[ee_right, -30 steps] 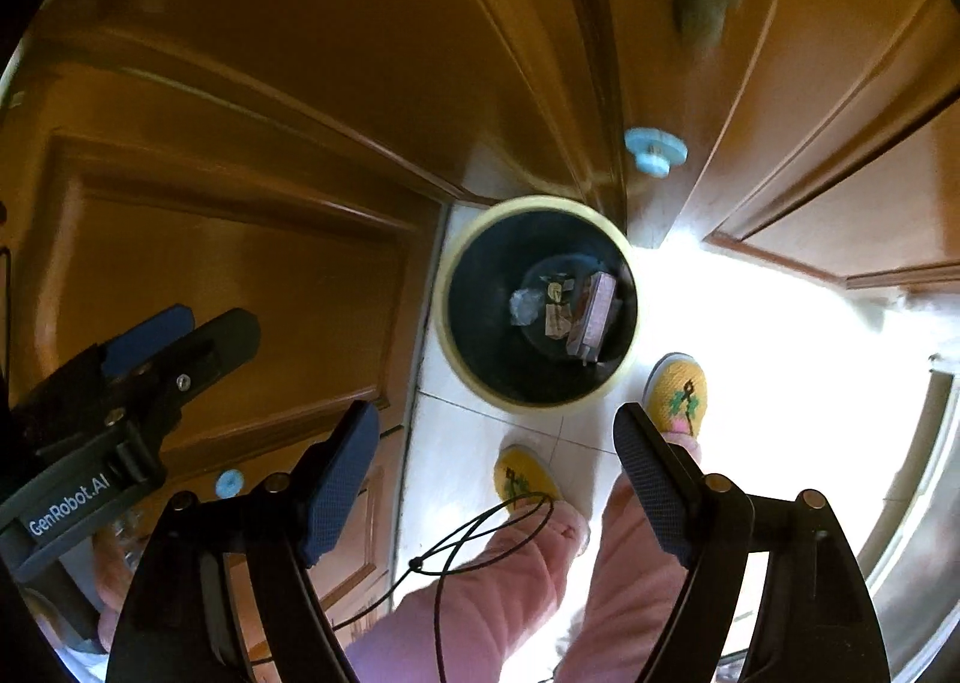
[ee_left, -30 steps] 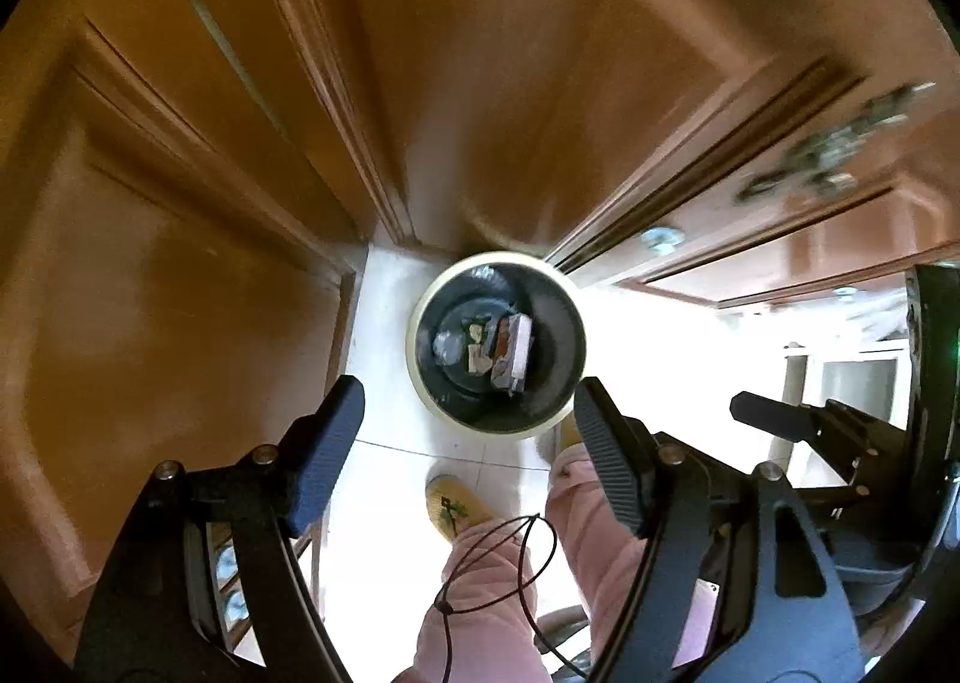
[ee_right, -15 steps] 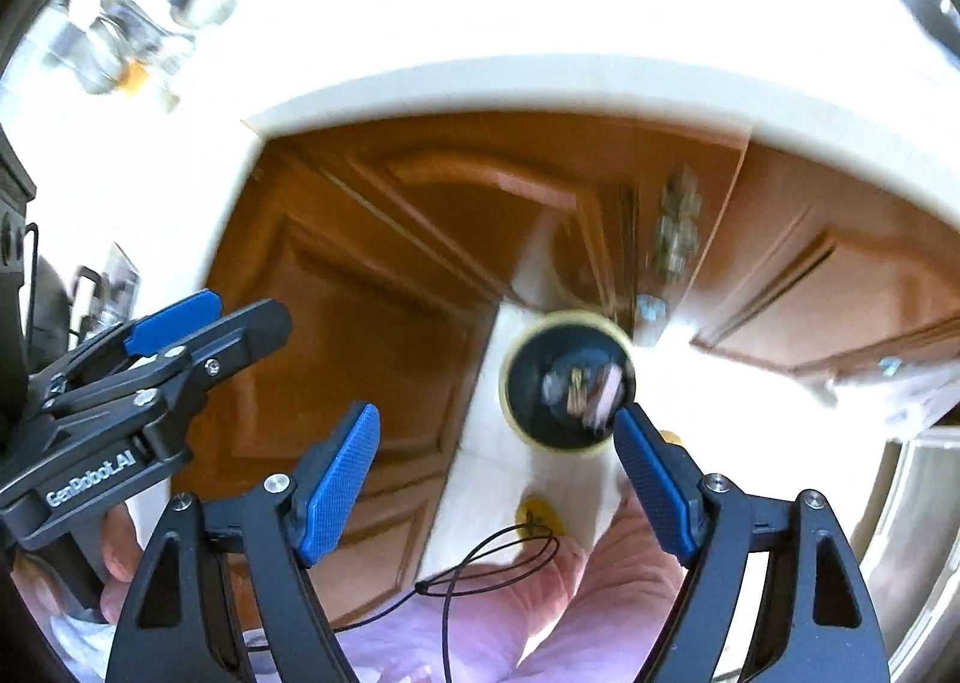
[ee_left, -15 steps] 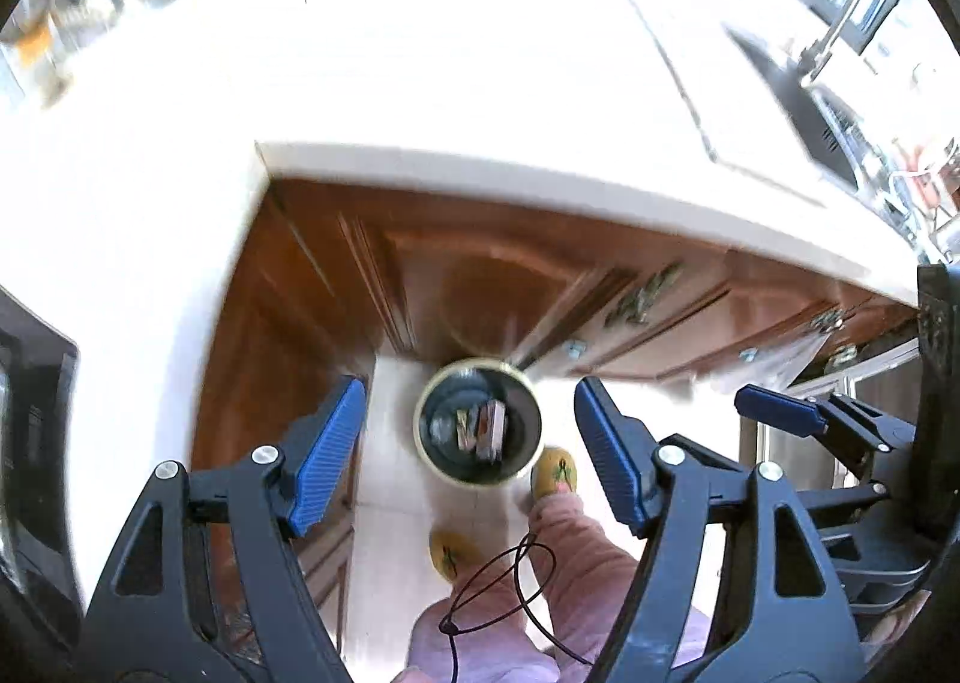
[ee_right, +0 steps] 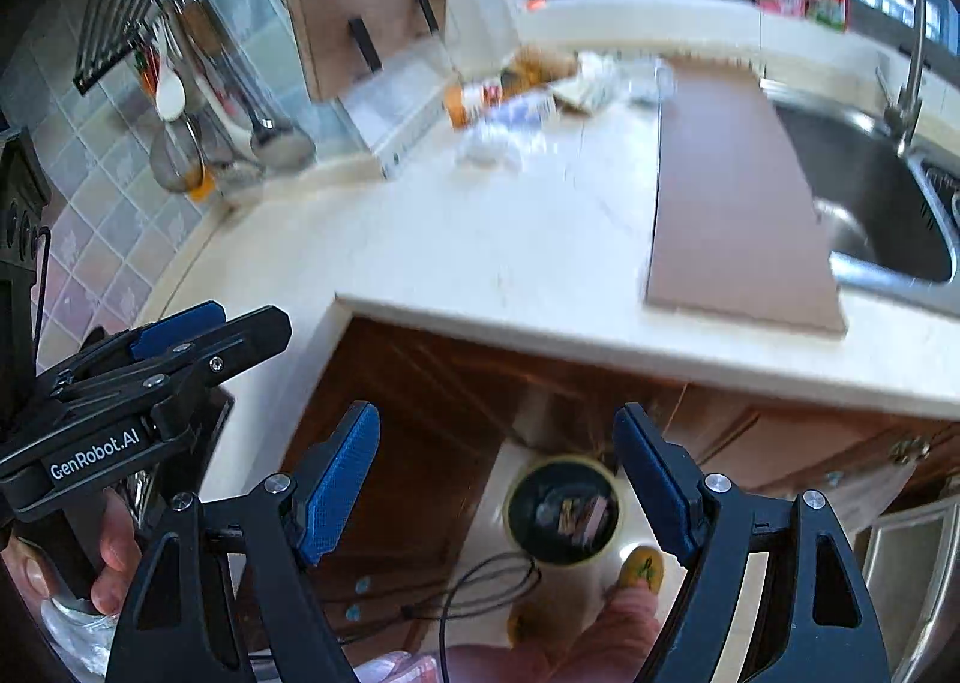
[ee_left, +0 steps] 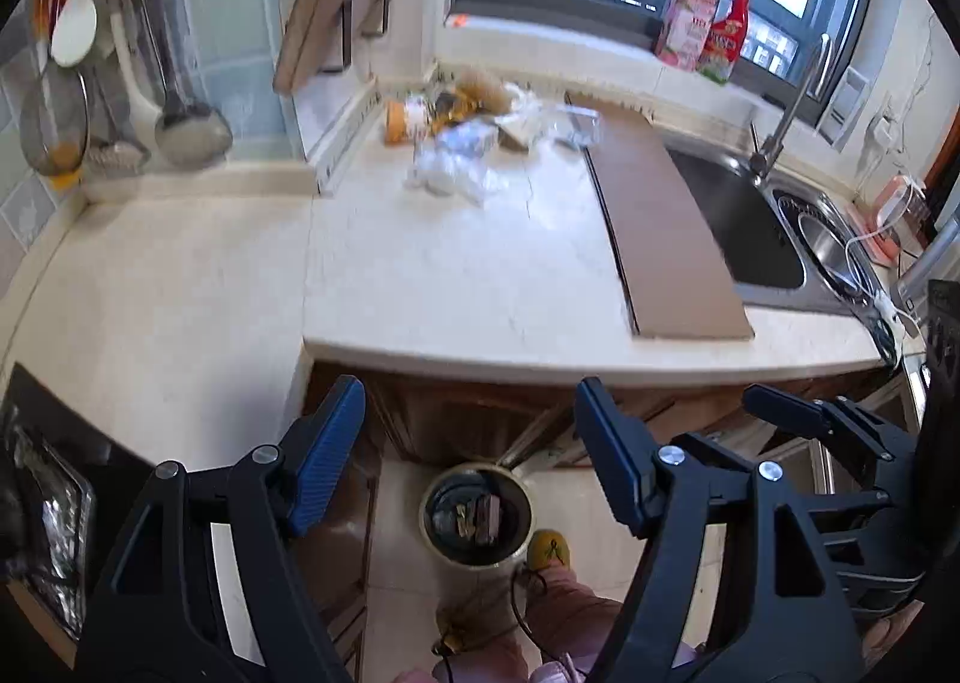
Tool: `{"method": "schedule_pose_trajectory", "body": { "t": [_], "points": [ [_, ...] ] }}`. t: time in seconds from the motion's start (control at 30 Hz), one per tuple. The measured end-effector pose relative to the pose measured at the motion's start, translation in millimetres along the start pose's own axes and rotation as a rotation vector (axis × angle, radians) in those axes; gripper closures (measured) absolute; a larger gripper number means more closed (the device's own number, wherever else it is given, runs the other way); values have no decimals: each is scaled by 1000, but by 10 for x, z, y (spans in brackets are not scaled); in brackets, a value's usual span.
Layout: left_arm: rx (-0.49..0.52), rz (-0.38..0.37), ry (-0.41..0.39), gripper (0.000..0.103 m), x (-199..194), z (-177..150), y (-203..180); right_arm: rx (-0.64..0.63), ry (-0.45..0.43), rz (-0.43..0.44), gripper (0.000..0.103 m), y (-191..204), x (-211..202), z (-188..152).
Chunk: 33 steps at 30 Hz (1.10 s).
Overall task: Collect trash
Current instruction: 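Raise both tools back over the counter toward the remaining trash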
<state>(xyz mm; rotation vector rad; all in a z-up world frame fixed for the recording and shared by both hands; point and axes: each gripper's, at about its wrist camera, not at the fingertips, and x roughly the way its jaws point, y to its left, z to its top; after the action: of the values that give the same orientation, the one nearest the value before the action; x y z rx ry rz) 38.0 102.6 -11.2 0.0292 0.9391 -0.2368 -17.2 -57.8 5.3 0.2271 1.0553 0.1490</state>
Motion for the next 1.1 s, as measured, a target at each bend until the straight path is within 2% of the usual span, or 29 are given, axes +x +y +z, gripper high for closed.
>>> {"method": "schedule_pose_trajectory", "body": {
  "t": [0.23,0.4,0.57,0.67,0.83,1.0,1.1],
  "points": [
    [-13,40,-46,33,1,488,-42,-59,-71,-23,21,-2,-328,625],
    [-7,97,-80,33,191,899,-116,-98,-110,-13,21,-145,-297,1185],
    [-41,111,-34,33,599,1359,-139,-125,-127,25,21,-419,-154,1867],
    [-76,113,-1,33,875,1580,-129,-154,-121,42,21,-609,39,2277],
    [-126,125,71,33,1449,1924,-116,-159,-63,67,21,-1057,571,2909],
    [-145,167,129,33,2047,2090,-85,-142,5,85,21,-1450,1201,3319],
    [-160,187,160,33,2384,2150,-26,-121,51,107,21,-1582,1592,3451]
  ]
}}
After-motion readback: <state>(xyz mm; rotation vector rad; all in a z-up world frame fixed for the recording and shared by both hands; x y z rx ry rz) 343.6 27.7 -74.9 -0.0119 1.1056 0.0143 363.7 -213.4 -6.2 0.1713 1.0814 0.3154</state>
